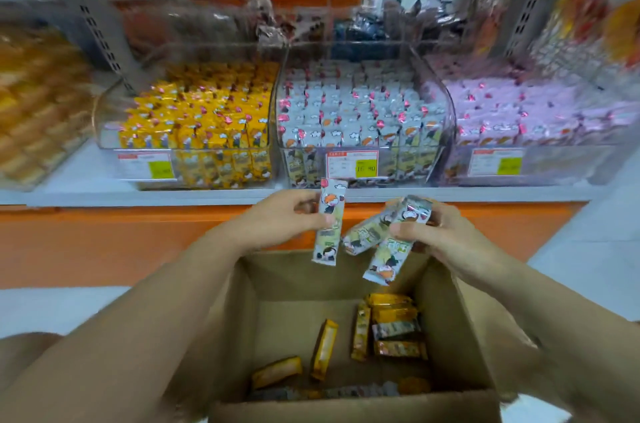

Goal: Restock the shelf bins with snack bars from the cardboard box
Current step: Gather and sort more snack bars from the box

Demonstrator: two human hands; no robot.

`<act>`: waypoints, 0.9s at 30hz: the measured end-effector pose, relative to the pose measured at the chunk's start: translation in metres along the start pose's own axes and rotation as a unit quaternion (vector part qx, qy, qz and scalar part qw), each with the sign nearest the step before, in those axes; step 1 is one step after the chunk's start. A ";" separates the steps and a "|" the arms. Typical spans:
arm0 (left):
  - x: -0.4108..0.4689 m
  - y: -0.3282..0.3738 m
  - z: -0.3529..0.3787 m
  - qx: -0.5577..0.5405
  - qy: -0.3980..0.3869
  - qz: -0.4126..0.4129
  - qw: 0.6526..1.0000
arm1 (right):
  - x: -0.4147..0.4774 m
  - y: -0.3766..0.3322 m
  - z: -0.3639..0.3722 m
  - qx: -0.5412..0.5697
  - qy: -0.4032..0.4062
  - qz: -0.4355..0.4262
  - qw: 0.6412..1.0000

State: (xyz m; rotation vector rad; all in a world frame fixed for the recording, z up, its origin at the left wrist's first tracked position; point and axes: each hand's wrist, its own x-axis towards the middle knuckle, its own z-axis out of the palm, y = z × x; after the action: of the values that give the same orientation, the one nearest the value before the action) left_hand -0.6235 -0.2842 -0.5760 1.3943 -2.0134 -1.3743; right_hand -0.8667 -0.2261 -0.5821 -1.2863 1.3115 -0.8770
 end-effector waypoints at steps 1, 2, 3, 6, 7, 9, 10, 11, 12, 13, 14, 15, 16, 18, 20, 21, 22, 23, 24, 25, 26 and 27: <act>-0.005 0.008 -0.005 0.008 0.009 0.011 1.000 | -0.006 -0.010 -0.002 -0.015 0.006 -0.014 1.000; -0.009 0.011 -0.007 0.007 0.017 0.015 1.000 | -0.008 -0.014 -0.003 -0.027 0.016 -0.023 0.999; -0.013 0.015 -0.010 -0.005 0.030 0.021 0.999 | -0.011 -0.021 -0.004 -0.036 0.038 -0.036 0.998; -0.030 0.021 -0.019 -0.082 0.081 0.032 0.993 | -0.020 -0.042 -0.002 -0.050 0.118 -0.076 0.989; -0.034 0.022 -0.021 -0.105 0.097 0.041 0.989 | -0.021 -0.049 0.002 -0.053 0.144 -0.083 0.985; -0.040 0.025 -0.025 -0.145 0.113 0.058 0.981 | -0.022 -0.061 0.013 -0.042 0.174 -0.098 0.979; -0.043 0.026 -0.027 -0.163 0.114 0.067 0.978 | -0.022 -0.066 0.021 -0.040 0.177 -0.107 0.978; -0.044 0.026 -0.028 -0.183 0.111 0.073 0.974 | -0.022 -0.071 0.030 -0.045 0.173 -0.117 0.977; -0.046 0.026 -0.029 -0.203 0.102 0.075 0.971 | -0.023 -0.074 0.039 -0.049 0.169 -0.130 0.976; -0.047 0.025 -0.031 -0.224 0.092 0.073 0.967 | -0.022 -0.076 0.047 -0.047 0.166 -0.141 0.975; -0.047 0.025 -0.033 -0.251 0.082 0.066 0.962 | -0.021 -0.077 0.055 -0.041 0.164 -0.149 0.974; -0.046 0.024 -0.035 -0.285 0.075 0.057 0.954 | -0.021 -0.078 0.062 -0.034 0.162 -0.158 0.973; -0.045 0.024 -0.038 -0.320 0.071 0.048 0.944 | -0.019 -0.080 0.069 -0.033 0.160 -0.168 0.972; -0.041 0.024 -0.043 -0.381 0.072 0.037 0.921 | -0.015 -0.081 0.077 -0.037 0.156 -0.178 0.971; -0.037 0.025 -0.047 -0.415 0.076 0.035 0.906 | -0.011 -0.081 0.081 -0.040 0.149 -0.180 0.972; -0.036 0.026 -0.049 -0.428 0.079 0.033 0.900 | -0.009 -0.080 0.081 -0.044 0.144 -0.180 0.972; -0.035 0.027 -0.050 -0.439 0.083 0.031 0.894 | -0.009 -0.080 0.080 -0.049 0.135 -0.179 0.973; -0.034 0.028 -0.050 -0.445 0.084 0.029 0.891 | -0.008 -0.080 0.079 -0.055 0.124 -0.175 0.975; -0.033 0.028 -0.051 -0.445 0.084 0.029 0.891 | -0.008 -0.080 0.078 -0.062 0.111 -0.169 0.977; -0.033 0.028 -0.051 -0.442 0.085 0.030 0.892 | -0.008 -0.080 0.077 -0.069 0.100 -0.163 0.979; -0.033 0.029 -0.051 -0.441 0.085 0.031 0.893 | -0.009 -0.081 0.075 -0.074 0.091 -0.161 0.980; -0.033 0.031 -0.051 -0.442 0.086 0.034 0.892 | -0.009 -0.081 0.073 -0.078 0.086 -0.162 0.980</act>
State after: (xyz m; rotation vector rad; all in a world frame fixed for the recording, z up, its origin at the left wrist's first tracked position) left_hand -0.5886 -0.2808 -0.5172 0.9468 -1.0424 -1.7258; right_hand -0.7802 -0.2178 -0.5149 -1.6069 1.3479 -1.1507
